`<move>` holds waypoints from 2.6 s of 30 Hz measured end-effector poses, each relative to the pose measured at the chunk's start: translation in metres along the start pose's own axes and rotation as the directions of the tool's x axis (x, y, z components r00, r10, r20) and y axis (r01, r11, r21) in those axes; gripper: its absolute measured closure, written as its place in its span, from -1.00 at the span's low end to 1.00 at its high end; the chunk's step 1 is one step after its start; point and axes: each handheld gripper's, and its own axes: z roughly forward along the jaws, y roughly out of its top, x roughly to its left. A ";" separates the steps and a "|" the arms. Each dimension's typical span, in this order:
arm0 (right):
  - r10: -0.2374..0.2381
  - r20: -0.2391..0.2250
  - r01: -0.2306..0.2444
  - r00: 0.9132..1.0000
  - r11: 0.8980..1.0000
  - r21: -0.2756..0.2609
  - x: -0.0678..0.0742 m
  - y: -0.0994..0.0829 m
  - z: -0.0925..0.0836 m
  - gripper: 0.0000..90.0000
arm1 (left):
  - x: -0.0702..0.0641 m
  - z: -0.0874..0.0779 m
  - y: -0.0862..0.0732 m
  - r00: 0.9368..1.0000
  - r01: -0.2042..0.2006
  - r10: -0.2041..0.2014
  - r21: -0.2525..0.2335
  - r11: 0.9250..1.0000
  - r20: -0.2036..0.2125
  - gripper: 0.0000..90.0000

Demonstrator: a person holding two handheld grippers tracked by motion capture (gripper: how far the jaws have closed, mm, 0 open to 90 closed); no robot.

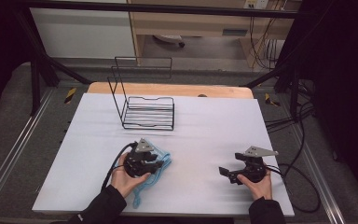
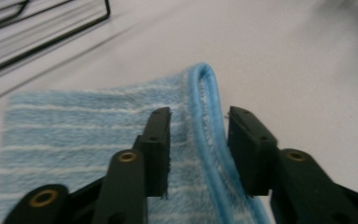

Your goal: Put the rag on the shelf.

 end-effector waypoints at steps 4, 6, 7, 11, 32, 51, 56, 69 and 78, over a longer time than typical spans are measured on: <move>-0.003 -0.001 0.003 1.000 1.000 -0.011 0.006 0.004 0.004 -0.97 | 0.018 -0.020 -0.003 1.000 0.001 -0.001 -0.016 1.000 -0.027 -0.06; -0.010 -0.001 0.010 1.000 1.000 -0.013 0.010 0.006 0.006 -0.97 | 0.030 -0.028 -0.007 0.999 0.015 -0.015 -0.010 1.000 -0.040 -0.15; -0.010 -0.001 0.010 1.000 1.000 -0.013 0.010 0.006 0.006 -0.97 | 0.036 -0.032 -0.009 0.999 0.017 -0.017 -0.006 1.000 -0.052 -0.15; -0.018 -0.002 0.018 1.000 1.000 -0.016 0.022 0.013 0.014 -0.97 | 0.062 -0.046 -0.023 0.995 0.055 -0.054 0.009 0.998 -0.086 -0.24; -0.037 -0.057 0.041 0.998 0.998 0.057 0.103 0.065 0.116 -0.38 | 0.091 -0.044 -0.069 0.993 0.110 -0.106 0.083 0.991 -0.042 0.43; 0.020 -0.035 -0.015 0.999 0.992 0.127 0.119 0.050 0.152 0.34 | 0.086 -0.039 -0.074 0.993 0.116 -0.113 0.085 0.990 -0.030 0.70; 0.066 -0.034 -0.060 0.997 0.988 0.145 0.120 0.049 0.153 0.40 | 0.084 -0.038 -0.073 0.992 0.127 -0.125 0.085 0.988 -0.027 0.80; 0.084 -0.100 -0.069 0.991 0.987 0.144 0.110 0.067 0.157 0.79 | 0.074 -0.050 -0.078 0.982 0.188 -0.187 0.072 0.979 -0.031 0.89; -0.038 -0.149 0.059 0.988 0.988 0.140 0.112 0.094 0.181 0.79 | 0.049 -0.064 -0.092 0.975 0.217 -0.214 0.050 0.975 -0.059 0.88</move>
